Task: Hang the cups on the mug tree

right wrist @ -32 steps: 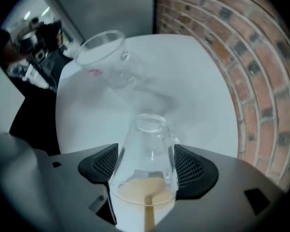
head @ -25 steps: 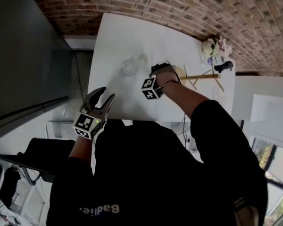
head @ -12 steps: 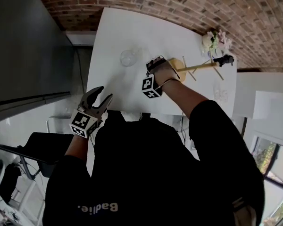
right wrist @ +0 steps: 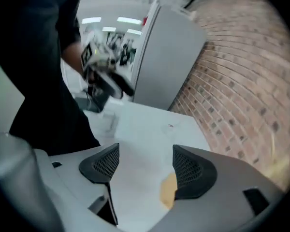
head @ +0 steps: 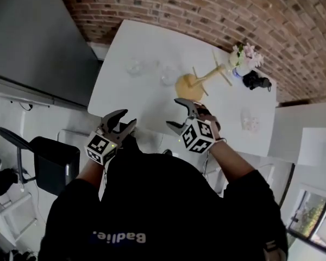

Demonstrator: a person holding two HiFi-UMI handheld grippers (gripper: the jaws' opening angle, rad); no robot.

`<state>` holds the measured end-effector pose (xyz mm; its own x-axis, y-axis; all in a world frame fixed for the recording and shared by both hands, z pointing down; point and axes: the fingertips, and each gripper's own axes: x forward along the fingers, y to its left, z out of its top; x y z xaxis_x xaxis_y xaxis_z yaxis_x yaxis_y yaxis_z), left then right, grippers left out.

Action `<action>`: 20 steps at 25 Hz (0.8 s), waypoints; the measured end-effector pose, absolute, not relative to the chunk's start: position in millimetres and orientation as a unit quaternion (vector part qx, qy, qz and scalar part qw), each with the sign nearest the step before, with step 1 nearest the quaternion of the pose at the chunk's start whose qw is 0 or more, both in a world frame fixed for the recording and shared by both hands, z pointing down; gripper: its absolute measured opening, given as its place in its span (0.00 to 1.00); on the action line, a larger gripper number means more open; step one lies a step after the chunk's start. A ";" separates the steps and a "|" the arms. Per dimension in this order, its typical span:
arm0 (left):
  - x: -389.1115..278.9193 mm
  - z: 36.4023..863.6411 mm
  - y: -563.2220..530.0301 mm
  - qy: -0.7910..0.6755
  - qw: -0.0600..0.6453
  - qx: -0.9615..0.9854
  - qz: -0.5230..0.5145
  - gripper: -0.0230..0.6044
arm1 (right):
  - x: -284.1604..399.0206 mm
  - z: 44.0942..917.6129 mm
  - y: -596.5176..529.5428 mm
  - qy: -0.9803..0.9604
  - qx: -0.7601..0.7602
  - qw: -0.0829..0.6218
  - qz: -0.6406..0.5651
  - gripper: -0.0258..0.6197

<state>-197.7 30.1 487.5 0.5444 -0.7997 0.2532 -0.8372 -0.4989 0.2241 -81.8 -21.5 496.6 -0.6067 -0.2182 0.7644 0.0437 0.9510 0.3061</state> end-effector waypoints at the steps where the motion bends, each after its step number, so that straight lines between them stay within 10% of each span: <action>1: -174.9 480.1 38.9 -0.474 0.164 0.864 0.054 0.32 | -62.4 491.7 -1.2 -0.910 0.041 0.402 -0.088 0.59; 4: -104.1 469.5 64.9 -0.464 0.172 0.867 0.061 0.29 | 1.8 499.2 33.8 -0.941 0.040 0.330 0.055 0.58; 11: -28.7 463.0 88.1 -0.456 0.161 0.868 0.115 0.22 | 64.6 515.3 72.5 -0.951 0.066 0.291 0.079 0.20; 20: -17.5 467.3 90.7 -0.458 0.171 0.866 0.103 0.04 | 52.0 508.2 84.2 -0.949 0.076 0.305 0.030 0.09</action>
